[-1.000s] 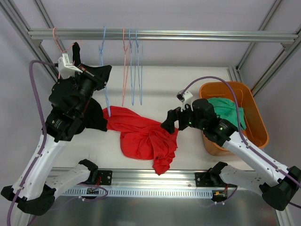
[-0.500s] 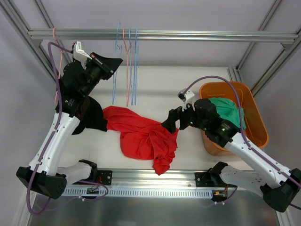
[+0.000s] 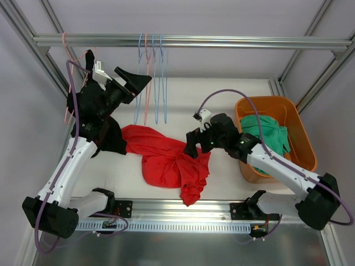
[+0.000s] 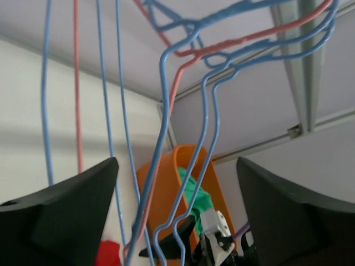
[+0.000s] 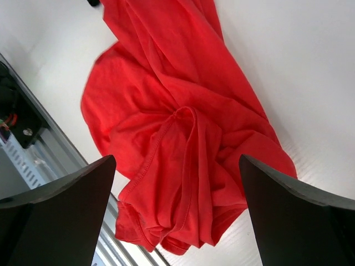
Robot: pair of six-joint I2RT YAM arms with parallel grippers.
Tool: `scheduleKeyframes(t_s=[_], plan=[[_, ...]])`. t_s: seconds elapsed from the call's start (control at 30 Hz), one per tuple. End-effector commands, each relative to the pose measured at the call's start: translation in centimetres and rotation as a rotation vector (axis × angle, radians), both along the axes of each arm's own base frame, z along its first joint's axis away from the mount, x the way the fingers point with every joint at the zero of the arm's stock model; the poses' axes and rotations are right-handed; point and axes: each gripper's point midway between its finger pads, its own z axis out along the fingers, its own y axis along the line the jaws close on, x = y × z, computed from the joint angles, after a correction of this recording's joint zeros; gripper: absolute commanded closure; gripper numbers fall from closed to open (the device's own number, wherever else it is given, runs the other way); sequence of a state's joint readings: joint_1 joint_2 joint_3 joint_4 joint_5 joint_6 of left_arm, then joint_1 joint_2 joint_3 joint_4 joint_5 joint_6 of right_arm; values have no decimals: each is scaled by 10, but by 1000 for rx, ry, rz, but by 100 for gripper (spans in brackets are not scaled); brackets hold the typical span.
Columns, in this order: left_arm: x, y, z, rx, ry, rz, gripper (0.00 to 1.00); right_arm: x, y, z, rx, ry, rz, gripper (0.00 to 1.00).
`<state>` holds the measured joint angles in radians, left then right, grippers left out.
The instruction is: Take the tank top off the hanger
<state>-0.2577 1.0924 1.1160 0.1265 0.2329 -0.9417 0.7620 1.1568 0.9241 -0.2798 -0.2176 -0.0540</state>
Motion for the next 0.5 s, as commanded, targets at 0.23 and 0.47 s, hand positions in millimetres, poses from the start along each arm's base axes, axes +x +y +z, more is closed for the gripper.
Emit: scheduleKeyframes(t_s=[0.23, 0.47], plan=[[-58, 61, -33, 311, 23, 185, 1, 12, 55, -56, -140, -16, 90, 1], [-115, 95, -74, 518, 8, 238, 1, 33, 70, -111, -282, -70, 26, 1]])
